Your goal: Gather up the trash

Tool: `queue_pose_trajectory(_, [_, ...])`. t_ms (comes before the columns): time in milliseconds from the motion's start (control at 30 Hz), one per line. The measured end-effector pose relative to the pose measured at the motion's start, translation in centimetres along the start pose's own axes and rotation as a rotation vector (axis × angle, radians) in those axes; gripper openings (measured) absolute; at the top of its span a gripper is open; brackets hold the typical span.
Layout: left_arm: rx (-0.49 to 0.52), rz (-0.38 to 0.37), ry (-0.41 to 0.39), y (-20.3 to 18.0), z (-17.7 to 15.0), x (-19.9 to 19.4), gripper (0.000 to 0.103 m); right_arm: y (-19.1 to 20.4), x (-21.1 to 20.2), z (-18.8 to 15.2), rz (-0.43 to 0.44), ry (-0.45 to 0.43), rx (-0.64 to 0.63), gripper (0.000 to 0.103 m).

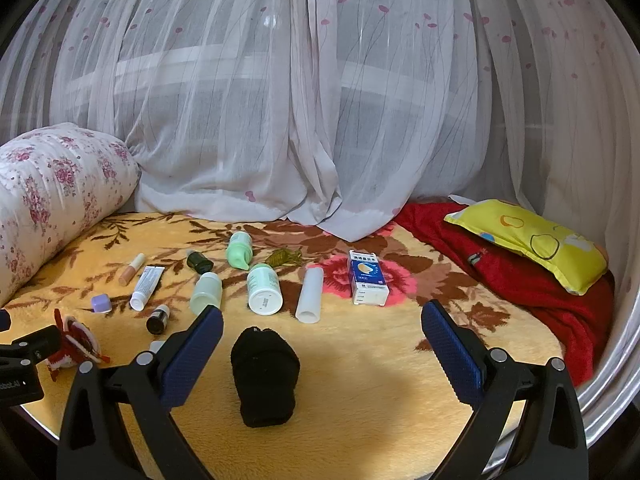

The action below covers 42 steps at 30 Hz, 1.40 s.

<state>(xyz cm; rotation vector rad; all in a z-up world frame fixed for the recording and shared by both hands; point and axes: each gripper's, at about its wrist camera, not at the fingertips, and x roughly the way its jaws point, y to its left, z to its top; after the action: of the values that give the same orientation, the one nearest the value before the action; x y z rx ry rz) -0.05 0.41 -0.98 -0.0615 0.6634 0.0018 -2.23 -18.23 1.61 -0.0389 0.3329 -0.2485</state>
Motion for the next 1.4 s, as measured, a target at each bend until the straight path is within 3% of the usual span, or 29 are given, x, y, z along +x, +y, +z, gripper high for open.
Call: queue_pose_trajectory(1400, [0.000,0.002,0.002,-0.11,-0.04,0.00,0.096,0.04,0.04,0.10,0.006,0.006,0.003,0.098])
